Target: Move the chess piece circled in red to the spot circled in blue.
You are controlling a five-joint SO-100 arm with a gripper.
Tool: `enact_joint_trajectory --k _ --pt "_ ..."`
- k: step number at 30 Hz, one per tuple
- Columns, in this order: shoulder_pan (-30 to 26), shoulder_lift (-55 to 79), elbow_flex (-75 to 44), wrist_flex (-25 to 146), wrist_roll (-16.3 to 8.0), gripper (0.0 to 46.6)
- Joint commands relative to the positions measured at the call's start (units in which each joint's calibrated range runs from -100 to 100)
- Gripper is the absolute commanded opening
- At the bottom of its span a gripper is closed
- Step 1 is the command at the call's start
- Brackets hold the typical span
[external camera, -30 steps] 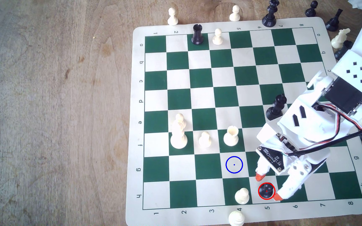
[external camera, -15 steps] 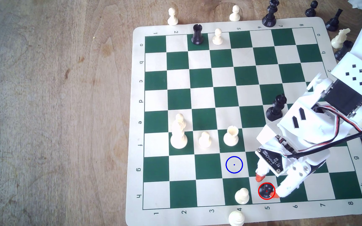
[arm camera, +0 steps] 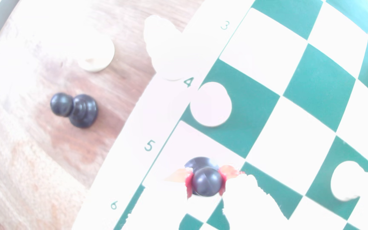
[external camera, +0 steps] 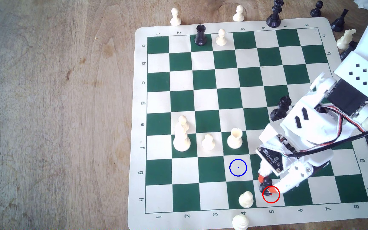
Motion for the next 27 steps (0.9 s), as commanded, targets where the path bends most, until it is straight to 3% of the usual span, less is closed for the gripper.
enact_joint_trajectory --k 1,7,12,20,27 --pt "-2.37 -9.28 -5.89 4.41 -1.07 0.2" --pt "-1.74 -14.21 -12.78 11.21 -2.25 0.2" --pt "2.87 -14.89 -16.77 12.68 -2.25 0.2" --pt "8.03 -12.76 -17.04 12.19 -1.51 0.2" --pt "7.96 -7.33 -14.14 10.80 -0.59 0.2"
